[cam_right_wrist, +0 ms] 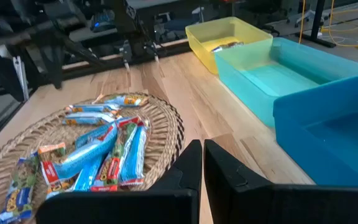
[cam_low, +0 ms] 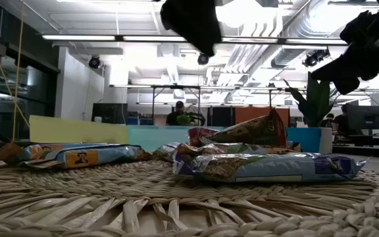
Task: Pick and place Granola Bars by type
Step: Put the blue granola bar into the yellow bin
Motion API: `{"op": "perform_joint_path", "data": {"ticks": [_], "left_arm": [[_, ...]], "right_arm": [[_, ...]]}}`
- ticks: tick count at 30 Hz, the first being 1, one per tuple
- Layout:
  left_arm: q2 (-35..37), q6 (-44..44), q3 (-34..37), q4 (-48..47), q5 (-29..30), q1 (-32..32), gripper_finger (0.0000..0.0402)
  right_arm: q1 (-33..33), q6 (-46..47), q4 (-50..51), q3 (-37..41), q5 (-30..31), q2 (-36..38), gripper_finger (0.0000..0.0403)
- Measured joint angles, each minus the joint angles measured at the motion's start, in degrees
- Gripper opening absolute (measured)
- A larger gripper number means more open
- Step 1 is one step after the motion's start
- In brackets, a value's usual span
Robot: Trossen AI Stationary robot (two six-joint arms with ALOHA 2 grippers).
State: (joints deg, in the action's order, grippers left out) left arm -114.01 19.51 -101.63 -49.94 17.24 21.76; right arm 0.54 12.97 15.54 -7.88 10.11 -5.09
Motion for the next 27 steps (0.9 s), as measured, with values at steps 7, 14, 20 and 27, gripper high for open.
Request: {"op": "perform_joint_path", "data": {"ticks": [7, 14, 20, 27], "left_arm": [[-5.5, 1.7, -2.2, 1.0, -4.9, 0.0, 0.0236], [-8.3, 8.8, -2.1, 2.7, -9.6, 0.2, 0.0236], [-10.4, 12.2, -2.1, 9.0, -14.2, 0.4, 0.0236], [-11.6, 13.2, -2.0, 11.1, -14.9, 0.5, 0.0236]], "right_arm": [[0.0, 0.0, 0.0, 0.0, 0.0, -0.8, 0.0000], [0.0, 0.0, 0.2, 0.0, 0.0, -0.9, 0.0000], [0.0, 0.0, -0.1, 0.0, 0.0, -1.6, 0.0000], [0.0, 0.0, 0.1, 0.0, 0.0, -1.7, 0.0000]]}}
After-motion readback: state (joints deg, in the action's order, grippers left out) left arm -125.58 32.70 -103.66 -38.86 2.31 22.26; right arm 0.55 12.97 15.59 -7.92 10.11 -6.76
